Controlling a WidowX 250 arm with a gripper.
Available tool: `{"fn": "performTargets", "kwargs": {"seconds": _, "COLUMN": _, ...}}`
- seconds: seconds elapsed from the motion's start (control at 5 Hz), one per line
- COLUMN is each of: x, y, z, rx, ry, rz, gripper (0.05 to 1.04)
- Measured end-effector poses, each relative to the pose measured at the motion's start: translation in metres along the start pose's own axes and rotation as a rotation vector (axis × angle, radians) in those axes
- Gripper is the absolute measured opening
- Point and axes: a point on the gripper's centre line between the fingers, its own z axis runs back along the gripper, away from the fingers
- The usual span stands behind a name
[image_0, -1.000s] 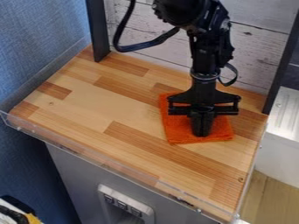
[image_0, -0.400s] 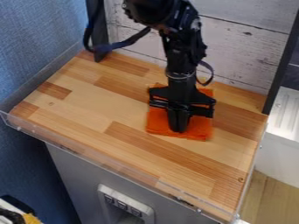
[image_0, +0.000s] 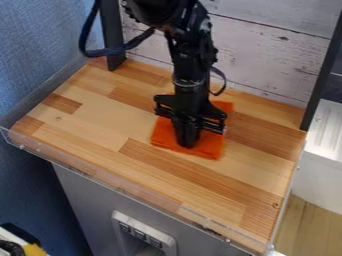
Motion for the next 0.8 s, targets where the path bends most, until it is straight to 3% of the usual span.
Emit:
{"fn": "performTargets", "kwargs": {"seconds": 0.6, "x": -0.012, "y": 0.026, "z": 0.000, "rx": 0.005, "ry": 0.025, "rz": -0.053, "gripper": 0.082}}
{"fn": "performTargets", "kwargs": {"seconds": 0.8, "x": -0.024, "y": 0.031, "z": 0.005, "rx": 0.001, "ry": 0.071, "rz": -0.052, "gripper": 0.233}}
